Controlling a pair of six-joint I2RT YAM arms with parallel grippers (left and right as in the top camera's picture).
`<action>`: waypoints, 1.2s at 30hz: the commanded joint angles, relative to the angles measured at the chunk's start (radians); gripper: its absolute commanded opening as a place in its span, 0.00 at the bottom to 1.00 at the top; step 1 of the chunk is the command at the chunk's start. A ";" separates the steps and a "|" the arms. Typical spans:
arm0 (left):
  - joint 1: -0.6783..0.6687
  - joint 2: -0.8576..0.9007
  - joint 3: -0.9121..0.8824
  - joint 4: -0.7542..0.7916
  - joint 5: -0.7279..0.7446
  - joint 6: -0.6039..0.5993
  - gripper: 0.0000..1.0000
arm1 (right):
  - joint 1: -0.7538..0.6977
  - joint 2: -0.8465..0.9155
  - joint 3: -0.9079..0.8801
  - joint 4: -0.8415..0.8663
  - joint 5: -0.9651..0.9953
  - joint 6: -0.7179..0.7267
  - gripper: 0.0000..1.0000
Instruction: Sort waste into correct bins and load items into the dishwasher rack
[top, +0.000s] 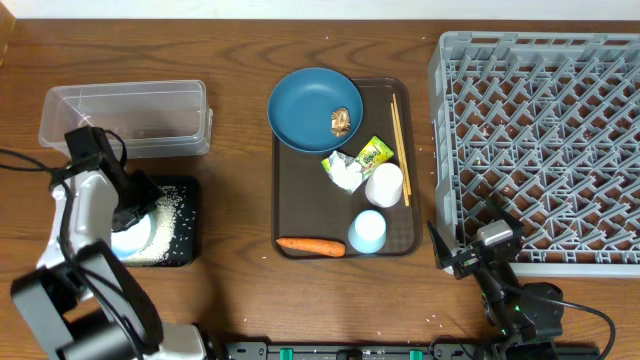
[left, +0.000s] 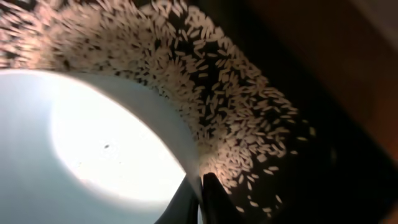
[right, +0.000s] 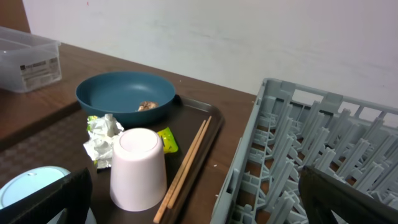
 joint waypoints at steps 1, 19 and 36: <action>-0.002 -0.085 0.004 -0.013 -0.005 -0.002 0.06 | -0.005 0.000 -0.002 -0.004 -0.002 -0.007 0.99; 0.045 -0.325 0.004 -0.050 0.004 -0.111 0.06 | -0.005 0.000 -0.002 -0.004 -0.002 -0.007 0.99; 0.456 -0.317 0.004 0.050 1.068 0.005 0.06 | -0.005 0.000 -0.002 -0.004 -0.002 -0.007 0.99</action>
